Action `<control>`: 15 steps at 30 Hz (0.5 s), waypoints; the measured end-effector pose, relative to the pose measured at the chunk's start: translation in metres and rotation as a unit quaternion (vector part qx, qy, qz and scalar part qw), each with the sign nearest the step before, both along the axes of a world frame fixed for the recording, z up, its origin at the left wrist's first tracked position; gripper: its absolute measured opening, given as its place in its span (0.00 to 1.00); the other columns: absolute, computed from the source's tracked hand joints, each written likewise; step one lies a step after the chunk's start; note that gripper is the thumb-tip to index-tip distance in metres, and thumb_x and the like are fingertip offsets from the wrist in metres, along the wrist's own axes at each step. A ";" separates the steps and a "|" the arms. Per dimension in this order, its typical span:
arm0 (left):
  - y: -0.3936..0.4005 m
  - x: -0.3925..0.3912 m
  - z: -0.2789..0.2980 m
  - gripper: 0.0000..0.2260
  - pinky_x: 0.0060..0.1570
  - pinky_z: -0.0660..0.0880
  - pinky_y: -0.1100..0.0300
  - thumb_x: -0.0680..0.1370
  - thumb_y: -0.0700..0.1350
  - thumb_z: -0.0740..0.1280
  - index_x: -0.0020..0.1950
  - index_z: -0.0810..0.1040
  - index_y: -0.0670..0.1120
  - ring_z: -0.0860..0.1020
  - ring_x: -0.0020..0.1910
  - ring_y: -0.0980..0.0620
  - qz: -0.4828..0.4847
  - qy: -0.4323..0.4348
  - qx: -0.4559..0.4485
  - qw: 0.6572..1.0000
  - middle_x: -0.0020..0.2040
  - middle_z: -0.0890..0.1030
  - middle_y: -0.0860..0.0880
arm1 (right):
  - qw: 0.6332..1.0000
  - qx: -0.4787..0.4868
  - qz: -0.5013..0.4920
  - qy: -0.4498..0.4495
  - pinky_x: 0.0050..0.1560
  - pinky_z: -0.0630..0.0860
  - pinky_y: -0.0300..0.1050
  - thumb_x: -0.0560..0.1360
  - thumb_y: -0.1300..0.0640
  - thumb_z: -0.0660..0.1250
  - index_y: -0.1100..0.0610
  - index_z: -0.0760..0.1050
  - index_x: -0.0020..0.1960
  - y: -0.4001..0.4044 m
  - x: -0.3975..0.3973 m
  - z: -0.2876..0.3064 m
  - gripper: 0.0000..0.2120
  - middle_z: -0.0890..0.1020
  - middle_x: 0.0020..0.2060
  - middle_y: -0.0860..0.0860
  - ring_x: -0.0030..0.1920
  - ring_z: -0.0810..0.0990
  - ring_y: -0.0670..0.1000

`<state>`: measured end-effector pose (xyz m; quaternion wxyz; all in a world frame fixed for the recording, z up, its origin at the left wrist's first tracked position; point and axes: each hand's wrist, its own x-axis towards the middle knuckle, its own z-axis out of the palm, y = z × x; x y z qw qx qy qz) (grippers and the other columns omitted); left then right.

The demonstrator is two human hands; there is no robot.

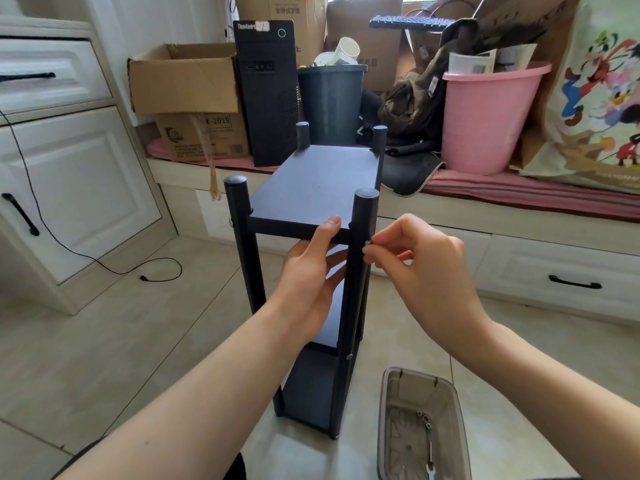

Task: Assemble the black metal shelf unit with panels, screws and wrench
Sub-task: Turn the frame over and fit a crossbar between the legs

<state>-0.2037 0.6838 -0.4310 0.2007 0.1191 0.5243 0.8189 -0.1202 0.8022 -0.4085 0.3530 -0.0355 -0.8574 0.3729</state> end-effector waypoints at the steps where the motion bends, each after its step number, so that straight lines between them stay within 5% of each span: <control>1: 0.000 0.000 0.000 0.21 0.56 0.78 0.55 0.81 0.53 0.66 0.66 0.77 0.38 0.84 0.55 0.48 0.001 0.000 0.000 1.000 0.55 0.85 0.43 | 1.000 -0.015 0.005 -0.005 0.40 0.75 0.29 0.73 0.61 0.74 0.54 0.77 0.42 0.001 -0.001 0.000 0.06 0.83 0.34 0.43 0.38 0.82 0.41; 5: -0.001 0.000 -0.001 0.20 0.52 0.79 0.59 0.81 0.53 0.65 0.65 0.77 0.38 0.84 0.56 0.47 0.004 0.011 -0.017 1.000 0.57 0.84 0.41 | 0.978 -0.196 0.059 -0.045 0.37 0.76 0.33 0.71 0.59 0.76 0.57 0.79 0.41 0.007 -0.004 0.006 0.06 0.85 0.33 0.50 0.34 0.83 0.44; 7: -0.001 0.000 -0.001 0.18 0.52 0.79 0.59 0.81 0.52 0.65 0.63 0.79 0.39 0.84 0.54 0.47 0.011 0.013 -0.022 1.000 0.56 0.85 0.41 | 0.974 -0.210 0.039 -0.078 0.38 0.76 0.36 0.69 0.53 0.78 0.52 0.79 0.46 0.011 -0.005 0.006 0.10 0.85 0.37 0.49 0.37 0.83 0.44; 11: -0.003 -0.002 0.001 0.17 0.58 0.77 0.56 0.81 0.53 0.66 0.61 0.81 0.41 0.83 0.56 0.47 0.030 0.023 -0.061 0.997 0.56 0.85 0.43 | 0.954 -0.246 0.099 -0.140 0.50 0.81 0.45 0.72 0.52 0.75 0.43 0.74 0.62 0.018 -0.007 0.008 0.21 0.84 0.51 0.48 0.50 0.84 0.46; 15: -0.008 -0.001 0.008 0.16 0.48 0.76 0.62 0.80 0.57 0.66 0.57 0.82 0.47 0.84 0.51 0.53 0.039 0.053 -0.149 0.987 0.49 0.87 0.52 | 0.923 -0.278 0.209 -0.166 0.62 0.77 0.57 0.77 0.60 0.70 0.45 0.73 0.68 0.024 -0.012 0.007 0.22 0.84 0.57 0.50 0.57 0.83 0.51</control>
